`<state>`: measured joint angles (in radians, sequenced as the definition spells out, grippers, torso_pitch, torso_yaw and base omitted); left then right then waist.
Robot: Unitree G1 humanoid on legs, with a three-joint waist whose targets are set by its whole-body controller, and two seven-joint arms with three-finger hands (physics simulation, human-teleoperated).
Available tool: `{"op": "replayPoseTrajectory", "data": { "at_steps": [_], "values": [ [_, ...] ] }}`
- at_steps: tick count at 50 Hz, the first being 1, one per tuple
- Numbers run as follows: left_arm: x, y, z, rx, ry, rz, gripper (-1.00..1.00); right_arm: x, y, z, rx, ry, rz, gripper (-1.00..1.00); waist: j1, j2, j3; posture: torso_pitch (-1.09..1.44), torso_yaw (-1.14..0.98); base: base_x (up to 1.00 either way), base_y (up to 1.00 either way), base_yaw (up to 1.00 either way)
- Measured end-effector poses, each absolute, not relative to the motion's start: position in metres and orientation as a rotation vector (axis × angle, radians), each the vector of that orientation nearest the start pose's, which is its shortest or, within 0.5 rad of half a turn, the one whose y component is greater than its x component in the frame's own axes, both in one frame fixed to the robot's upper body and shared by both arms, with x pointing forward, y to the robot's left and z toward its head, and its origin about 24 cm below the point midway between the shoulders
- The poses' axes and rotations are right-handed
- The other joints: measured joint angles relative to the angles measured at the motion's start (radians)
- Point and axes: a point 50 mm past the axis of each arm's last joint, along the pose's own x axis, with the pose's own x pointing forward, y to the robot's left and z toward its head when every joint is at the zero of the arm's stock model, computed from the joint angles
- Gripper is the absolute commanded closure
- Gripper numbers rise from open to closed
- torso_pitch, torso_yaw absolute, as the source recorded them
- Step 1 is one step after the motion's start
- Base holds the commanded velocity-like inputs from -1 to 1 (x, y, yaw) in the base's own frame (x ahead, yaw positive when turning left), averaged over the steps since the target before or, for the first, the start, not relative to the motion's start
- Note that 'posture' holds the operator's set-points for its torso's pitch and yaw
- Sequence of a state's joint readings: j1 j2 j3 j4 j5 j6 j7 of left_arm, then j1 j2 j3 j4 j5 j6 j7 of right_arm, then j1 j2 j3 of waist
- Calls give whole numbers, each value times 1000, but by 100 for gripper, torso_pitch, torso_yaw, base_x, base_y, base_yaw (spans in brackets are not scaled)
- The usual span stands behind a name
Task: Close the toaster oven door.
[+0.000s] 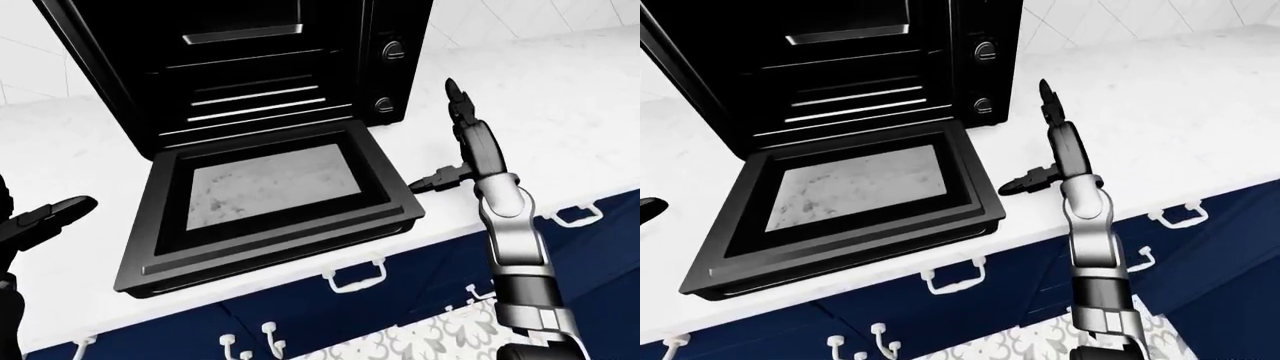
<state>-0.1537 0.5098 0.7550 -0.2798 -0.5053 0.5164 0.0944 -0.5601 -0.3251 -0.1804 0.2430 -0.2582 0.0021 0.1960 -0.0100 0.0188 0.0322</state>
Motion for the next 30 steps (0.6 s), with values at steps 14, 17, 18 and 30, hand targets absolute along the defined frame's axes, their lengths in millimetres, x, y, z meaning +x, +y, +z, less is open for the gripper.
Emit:
{"op": "replayPoseTrajectory", "data": {
  "at_steps": [14, 17, 18, 30],
  "values": [
    [212, 357, 193, -83, -239, 577, -100, 345, -192, 169, -515, -283, 81, -100, -5, 5, -1, 0, 0, 0, 0, 0],
    [211, 358, 193, -84, -240, 579, -100, 346, -189, 167, -511, -287, 78, -100, -7, 5, -3, 0, 0, 0, 0, 0],
    [211, 358, 192, -84, -239, 580, -100, 347, -188, 167, -508, -287, 78, -100, -8, 6, -4, 0, 0, 0, 0, 0],
    [211, 358, 192, -84, -237, 577, -100, 346, -162, 172, -351, -254, 164, -100, -2, 12, 6, 0, 0, 0, 0, 0]
  ]
}}
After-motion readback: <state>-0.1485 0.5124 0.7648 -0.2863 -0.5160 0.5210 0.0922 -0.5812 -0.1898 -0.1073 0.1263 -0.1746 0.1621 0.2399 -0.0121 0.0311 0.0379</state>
